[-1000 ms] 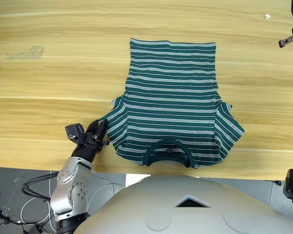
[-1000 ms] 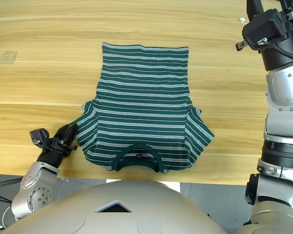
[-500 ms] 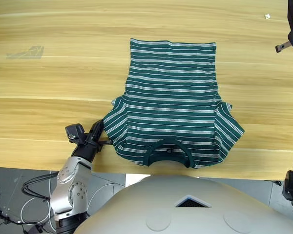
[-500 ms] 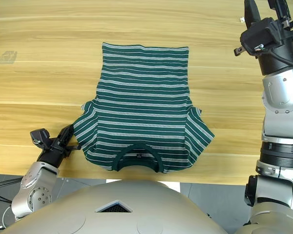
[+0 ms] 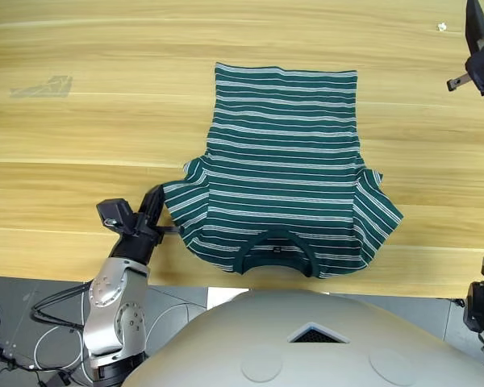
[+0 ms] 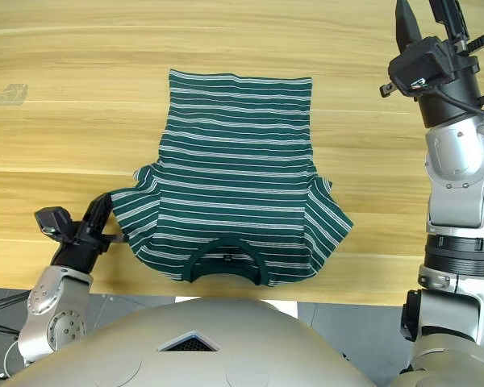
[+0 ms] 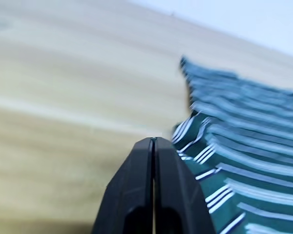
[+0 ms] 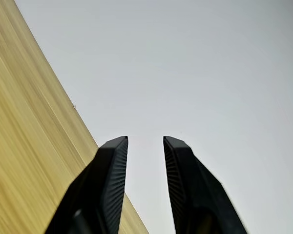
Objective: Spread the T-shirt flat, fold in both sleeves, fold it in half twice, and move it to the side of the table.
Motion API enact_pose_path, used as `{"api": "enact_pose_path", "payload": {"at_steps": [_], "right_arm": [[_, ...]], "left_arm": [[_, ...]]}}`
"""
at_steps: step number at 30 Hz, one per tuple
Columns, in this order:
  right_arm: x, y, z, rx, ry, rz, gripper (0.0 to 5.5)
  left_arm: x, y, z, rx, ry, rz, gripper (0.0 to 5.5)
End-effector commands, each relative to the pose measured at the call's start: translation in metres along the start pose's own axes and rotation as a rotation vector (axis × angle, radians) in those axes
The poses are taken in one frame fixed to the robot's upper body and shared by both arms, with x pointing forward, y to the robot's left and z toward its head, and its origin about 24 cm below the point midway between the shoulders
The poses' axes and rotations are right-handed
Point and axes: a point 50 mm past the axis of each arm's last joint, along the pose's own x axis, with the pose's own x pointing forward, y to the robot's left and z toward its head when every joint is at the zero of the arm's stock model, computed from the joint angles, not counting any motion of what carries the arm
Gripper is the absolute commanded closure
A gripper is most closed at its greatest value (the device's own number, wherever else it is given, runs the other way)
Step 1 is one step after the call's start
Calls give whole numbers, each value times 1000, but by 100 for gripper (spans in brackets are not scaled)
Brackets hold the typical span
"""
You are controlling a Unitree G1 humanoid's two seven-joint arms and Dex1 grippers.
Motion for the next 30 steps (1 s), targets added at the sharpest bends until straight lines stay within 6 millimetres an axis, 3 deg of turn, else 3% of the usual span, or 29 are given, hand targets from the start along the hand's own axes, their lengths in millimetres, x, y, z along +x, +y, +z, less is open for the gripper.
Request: {"api": "enact_pose_path", "payload": {"at_steps": [1, 11, 15, 22, 30], "right_arm": [[5, 2, 2, 11, -14, -5, 417], [7, 8, 4, 25, -17, 3, 417], [5, 8, 1, 28, -4, 4, 417], [4, 10, 2, 42, -1, 10, 417], [3, 11, 1, 44, 6, 10, 417]], "left_arm": [[0, -11, -2, 88, 3, -56, 547], [-14, -53, -3, 228, -48, -350, 547], [-5, -41, -17, 277, 23, -251, 547], [-3, -41, -45, 505, 144, -267, 547], [-7, -57, -32, 477, 46, -354, 547]]}}
